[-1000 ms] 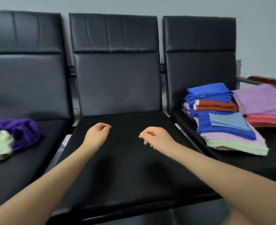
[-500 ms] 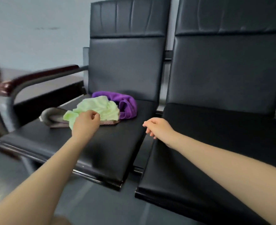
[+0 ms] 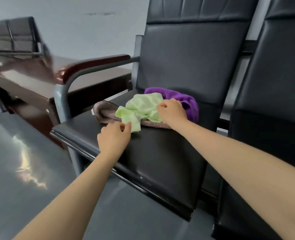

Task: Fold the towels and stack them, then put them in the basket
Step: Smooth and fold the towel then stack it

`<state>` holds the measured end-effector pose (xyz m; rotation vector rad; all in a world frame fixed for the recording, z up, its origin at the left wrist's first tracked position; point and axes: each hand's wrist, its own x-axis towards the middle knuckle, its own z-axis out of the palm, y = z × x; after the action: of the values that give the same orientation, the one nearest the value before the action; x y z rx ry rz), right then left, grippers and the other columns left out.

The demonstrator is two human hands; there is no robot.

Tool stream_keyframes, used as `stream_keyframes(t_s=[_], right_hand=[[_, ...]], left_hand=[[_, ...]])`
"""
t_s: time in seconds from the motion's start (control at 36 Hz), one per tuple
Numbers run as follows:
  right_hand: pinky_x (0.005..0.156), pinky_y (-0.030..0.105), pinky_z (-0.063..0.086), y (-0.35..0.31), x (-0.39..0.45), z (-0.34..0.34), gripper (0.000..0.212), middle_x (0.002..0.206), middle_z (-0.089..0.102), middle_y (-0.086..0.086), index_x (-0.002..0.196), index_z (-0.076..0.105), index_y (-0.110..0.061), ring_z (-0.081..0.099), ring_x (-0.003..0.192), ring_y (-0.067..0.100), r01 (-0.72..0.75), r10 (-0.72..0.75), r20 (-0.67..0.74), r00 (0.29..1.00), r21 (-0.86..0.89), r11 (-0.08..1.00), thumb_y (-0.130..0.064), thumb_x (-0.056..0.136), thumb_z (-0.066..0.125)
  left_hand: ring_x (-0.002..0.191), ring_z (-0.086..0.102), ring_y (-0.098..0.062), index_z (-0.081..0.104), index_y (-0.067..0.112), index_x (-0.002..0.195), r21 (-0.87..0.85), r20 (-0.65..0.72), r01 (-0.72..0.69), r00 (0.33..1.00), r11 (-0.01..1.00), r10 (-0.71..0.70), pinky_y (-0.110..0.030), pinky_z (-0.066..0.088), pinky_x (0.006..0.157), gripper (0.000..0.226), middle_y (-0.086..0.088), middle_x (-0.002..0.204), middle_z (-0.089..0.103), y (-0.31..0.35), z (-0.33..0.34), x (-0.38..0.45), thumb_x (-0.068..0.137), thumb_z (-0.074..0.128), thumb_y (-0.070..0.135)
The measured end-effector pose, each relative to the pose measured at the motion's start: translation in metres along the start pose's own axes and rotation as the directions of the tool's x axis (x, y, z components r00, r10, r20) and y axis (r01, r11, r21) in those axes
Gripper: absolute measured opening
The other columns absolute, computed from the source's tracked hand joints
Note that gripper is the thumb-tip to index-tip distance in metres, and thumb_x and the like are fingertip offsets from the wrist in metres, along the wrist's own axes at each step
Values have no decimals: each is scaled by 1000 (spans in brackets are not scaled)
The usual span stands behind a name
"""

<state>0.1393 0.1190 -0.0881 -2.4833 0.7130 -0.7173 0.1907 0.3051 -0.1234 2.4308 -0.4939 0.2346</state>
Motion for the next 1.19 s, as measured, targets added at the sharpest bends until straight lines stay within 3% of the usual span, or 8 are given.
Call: stream_keyframes(t_s=[0.25,0.39,0.47,0.69,0.83,0.92,1.08,1.19], right_hand=[[72,36,39,11,40,28,26,97,55,8,75,49,-25,55,107,33,-34,41,78,996,-91,995,-43,94,43],[92,41,42,13,50,41,69,134,50,11,142,41,-20,45,123,33,-103,114,105,988,-104,989,-58,86,52],[79,33,44,21,56,44,72,128,58,4,138,46,-21,56,111,27,-154,162,150,975,-61,986,-64,81,52],[92,38,48,-1,55,27,46,121,63,4,128,59,-16,58,109,26,-140,110,180,977,163,977,-45,93,52],[78,29,48,-49,61,-15,22,102,63,-1,106,62,-18,59,92,16,-166,128,106,986,634,755,-36,95,55],[93,40,53,-78,73,-48,16,105,68,2,94,63,-25,64,102,22,-171,150,104,983,813,556,-40,94,58],[92,43,55,-104,79,-117,21,96,74,10,99,68,-11,70,93,25,-116,123,93,988,973,198,-31,92,66],[95,45,53,-100,64,-162,40,113,70,18,117,66,-2,68,104,30,-103,104,97,990,993,49,-28,88,70]], left_hand=[[98,51,-26,61,25,84,-3,-71,-24,997,1000,24,-35,31,78,23,3,96,61,7,22,12,90,47,42],[91,50,-25,62,22,85,5,-92,-23,995,1000,24,-35,32,75,18,2,94,62,3,25,14,89,47,32],[90,49,-24,60,19,87,-7,-96,-11,995,1000,11,-35,31,76,19,1,94,61,3,24,14,91,45,29],[88,51,-28,54,11,90,-62,-97,19,995,998,-25,-40,38,81,20,-4,92,60,7,20,13,93,38,23],[83,53,-25,53,16,90,-320,-49,99,991,942,-121,-37,40,72,18,0,87,58,6,7,10,94,39,26],[77,50,-20,55,10,93,-657,-2,175,972,733,-234,-33,37,63,20,1,82,56,13,-7,14,94,41,24],[79,47,-16,58,9,90,-932,46,137,963,336,-264,-32,40,71,17,-2,86,53,45,-45,15,91,42,15],[93,57,-16,64,15,95,-965,62,115,973,234,-224,-34,48,87,21,-1,101,63,76,-62,0,92,43,13]])
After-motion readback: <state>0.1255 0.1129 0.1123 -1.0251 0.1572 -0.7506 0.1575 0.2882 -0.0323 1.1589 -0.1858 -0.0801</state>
